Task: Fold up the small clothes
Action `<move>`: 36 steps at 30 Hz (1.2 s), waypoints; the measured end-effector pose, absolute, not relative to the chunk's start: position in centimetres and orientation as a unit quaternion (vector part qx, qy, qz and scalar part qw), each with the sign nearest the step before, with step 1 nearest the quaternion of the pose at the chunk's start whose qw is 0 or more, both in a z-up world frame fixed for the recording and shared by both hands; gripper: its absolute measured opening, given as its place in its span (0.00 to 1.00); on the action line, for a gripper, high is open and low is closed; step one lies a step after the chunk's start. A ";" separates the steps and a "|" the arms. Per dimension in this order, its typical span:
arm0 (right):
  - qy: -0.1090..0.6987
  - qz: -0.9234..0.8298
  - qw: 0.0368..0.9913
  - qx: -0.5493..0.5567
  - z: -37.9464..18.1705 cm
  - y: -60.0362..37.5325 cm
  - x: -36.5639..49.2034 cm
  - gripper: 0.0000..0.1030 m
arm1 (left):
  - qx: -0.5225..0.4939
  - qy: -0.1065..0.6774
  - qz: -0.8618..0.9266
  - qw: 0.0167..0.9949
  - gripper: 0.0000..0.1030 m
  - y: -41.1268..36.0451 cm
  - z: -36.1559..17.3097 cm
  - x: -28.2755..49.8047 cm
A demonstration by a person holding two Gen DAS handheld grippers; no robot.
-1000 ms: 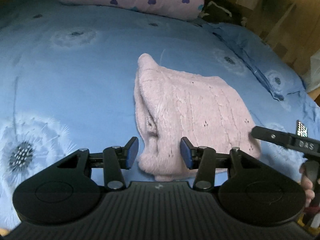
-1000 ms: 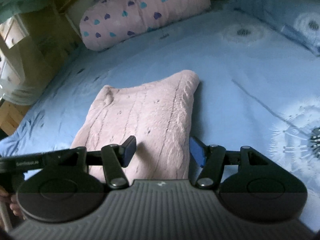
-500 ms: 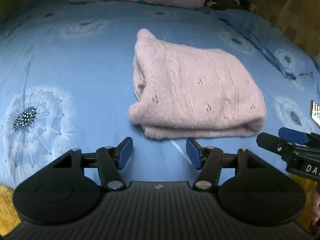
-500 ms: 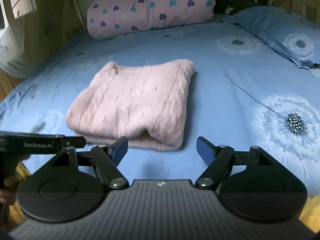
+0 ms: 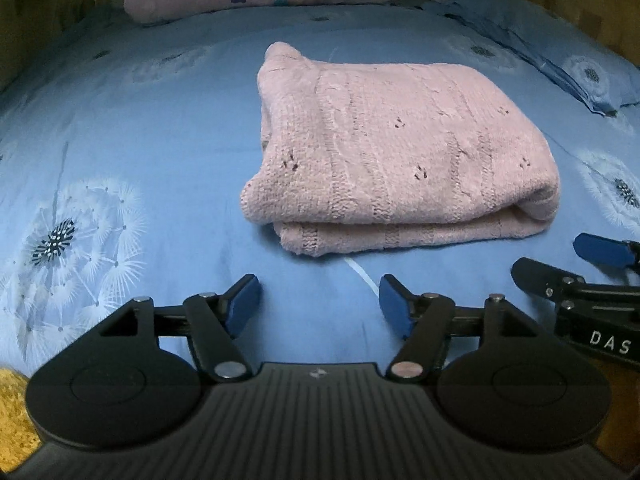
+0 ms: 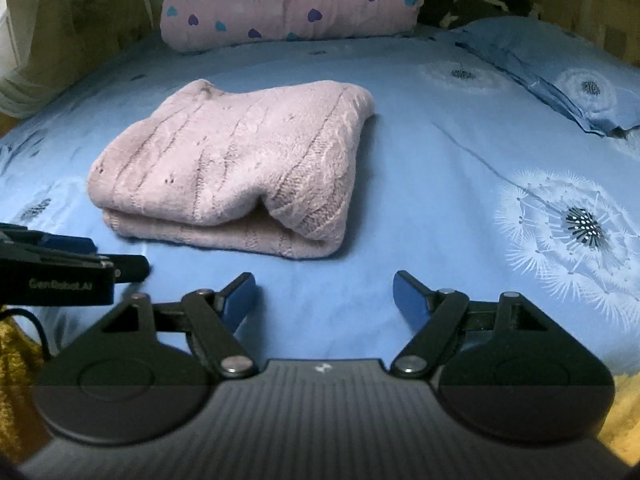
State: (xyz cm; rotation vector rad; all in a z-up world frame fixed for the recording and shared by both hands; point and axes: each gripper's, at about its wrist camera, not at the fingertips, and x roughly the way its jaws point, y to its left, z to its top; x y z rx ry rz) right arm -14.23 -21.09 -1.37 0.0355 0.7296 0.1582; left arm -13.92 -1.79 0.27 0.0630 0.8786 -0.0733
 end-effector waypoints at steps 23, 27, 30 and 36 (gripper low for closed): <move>0.355 0.071 0.932 0.029 -1.5 -20.9 -14.2 0.80 | 0.022 0.422 -0.029 0.906 0.80 -1.7 -0.4 -13.4; 0.355 0.071 0.932 0.029 -1.5 -20.9 -14.2 0.80 | 0.021 0.423 -0.026 0.906 0.81 -1.7 -0.4 -13.3; 0.355 0.071 0.932 0.029 -1.5 -20.9 -14.2 0.81 | 0.018 0.423 -0.023 0.906 0.81 -1.6 -0.5 -13.3; 0.355 0.072 0.932 0.029 -1.5 -20.9 -14.2 0.81 | 0.019 0.422 -0.021 0.906 0.81 -1.8 -0.6 -13.4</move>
